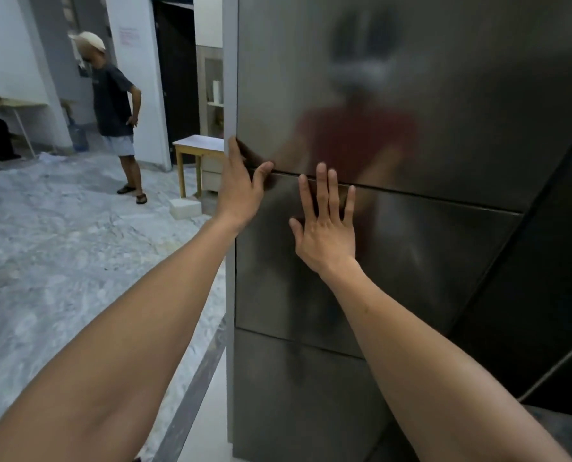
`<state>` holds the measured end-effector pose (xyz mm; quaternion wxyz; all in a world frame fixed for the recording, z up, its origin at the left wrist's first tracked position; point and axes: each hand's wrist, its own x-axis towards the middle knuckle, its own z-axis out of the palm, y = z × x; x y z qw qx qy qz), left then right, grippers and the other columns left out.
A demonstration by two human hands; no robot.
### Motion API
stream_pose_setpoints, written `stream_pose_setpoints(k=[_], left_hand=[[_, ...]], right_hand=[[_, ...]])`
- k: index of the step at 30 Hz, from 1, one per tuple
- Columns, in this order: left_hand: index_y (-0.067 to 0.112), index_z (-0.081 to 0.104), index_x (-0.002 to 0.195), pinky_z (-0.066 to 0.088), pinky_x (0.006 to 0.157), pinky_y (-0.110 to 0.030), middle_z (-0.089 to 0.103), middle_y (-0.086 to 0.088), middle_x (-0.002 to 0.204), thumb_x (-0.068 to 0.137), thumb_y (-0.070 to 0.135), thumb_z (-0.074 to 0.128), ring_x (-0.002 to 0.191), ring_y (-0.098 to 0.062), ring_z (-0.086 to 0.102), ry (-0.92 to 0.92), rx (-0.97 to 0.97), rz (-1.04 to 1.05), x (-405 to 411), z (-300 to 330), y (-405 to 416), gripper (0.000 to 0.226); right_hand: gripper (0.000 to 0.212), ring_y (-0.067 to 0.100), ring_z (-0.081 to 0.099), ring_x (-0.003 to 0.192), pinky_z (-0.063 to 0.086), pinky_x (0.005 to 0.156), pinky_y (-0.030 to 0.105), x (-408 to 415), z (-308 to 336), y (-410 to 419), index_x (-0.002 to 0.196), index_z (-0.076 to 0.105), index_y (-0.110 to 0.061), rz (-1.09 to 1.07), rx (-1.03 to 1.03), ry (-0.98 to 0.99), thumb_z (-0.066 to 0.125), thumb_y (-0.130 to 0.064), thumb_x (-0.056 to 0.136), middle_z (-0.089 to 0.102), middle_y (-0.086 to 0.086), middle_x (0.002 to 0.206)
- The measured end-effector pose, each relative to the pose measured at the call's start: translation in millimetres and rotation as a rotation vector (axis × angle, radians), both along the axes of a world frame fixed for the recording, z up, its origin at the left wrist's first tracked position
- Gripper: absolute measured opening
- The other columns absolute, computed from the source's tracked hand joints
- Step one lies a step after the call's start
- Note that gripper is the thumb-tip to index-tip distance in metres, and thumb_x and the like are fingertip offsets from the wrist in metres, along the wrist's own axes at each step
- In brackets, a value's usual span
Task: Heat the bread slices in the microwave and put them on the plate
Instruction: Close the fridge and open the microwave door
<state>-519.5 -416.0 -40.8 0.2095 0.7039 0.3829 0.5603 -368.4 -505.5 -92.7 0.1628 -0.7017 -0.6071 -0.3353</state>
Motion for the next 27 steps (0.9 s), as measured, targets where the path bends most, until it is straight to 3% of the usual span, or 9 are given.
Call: stream_pose_setpoints(k=[3, 7, 17, 23, 27], left_hand=[[0.013, 0.035, 0.135, 0.050, 0.097, -0.036, 0.054, -0.011, 0.127, 0.094, 0.036, 0.062, 0.117, -0.022, 0.055, -0.036, -0.018, -0.118, 5.6, 5.3, 22.7, 0.054], [0.010, 0.039, 0.131, 0.047, 0.094, -0.031, 0.054, -0.003, 0.120, 0.095, 0.033, 0.063, 0.114, -0.017, 0.054, -0.005, -0.063, -0.191, 14.5, 9.2, 51.8, 0.049], [0.009, 0.039, 0.133, 0.039, 0.074, -0.009, 0.056, -0.002, 0.118, 0.098, 0.032, 0.059, 0.108, -0.013, 0.053, 0.090, -0.128, -0.299, 68.1, 15.1, 141.1, 0.047], [0.015, 0.040, 0.132, 0.047, 0.098, -0.034, 0.056, -0.002, 0.122, 0.096, 0.036, 0.061, 0.115, -0.019, 0.056, 0.094, -0.154, -0.436, 125.6, 17.2, 198.4, 0.047], [0.021, 0.045, 0.130, 0.047, 0.104, -0.044, 0.058, -0.001, 0.123, 0.089, 0.046, 0.065, 0.117, -0.019, 0.058, 0.097, -0.218, -0.527, 164.7, 17.3, 229.0, 0.052]], right_hand=[[0.083, 0.029, -0.035, 0.147, -0.017, 0.119, 0.057, 5.7, 0.6, 17.4, 0.157, -0.020, -0.016, -0.041, -0.013, 0.007, 0.034, -0.048, 0.103, -0.040, 0.012, 0.157], [0.085, 0.028, -0.036, 0.146, -0.018, 0.118, 0.056, 16.7, -1.1, 40.3, 0.156, -0.024, -0.017, -0.068, -0.009, -0.009, 0.035, -0.049, 0.103, -0.039, 0.012, 0.158], [0.085, 0.028, -0.019, 0.152, -0.010, 0.121, 0.055, 59.9, -13.8, 111.1, 0.162, -0.001, -0.017, -0.167, 0.156, -0.092, 0.046, -0.049, 0.098, -0.020, 0.012, 0.165], [0.094, 0.033, -0.023, 0.151, -0.022, 0.116, 0.059, 90.6, -14.4, 155.0, 0.160, -0.008, -0.010, -0.316, 0.127, -0.093, 0.049, -0.049, 0.096, -0.025, 0.017, 0.163], [0.103, 0.037, -0.033, 0.147, -0.027, 0.112, 0.061, 110.5, -9.1, 179.2, 0.158, -0.013, -0.005, -0.422, 0.091, -0.054, 0.055, -0.044, 0.091, -0.031, 0.021, 0.160]])
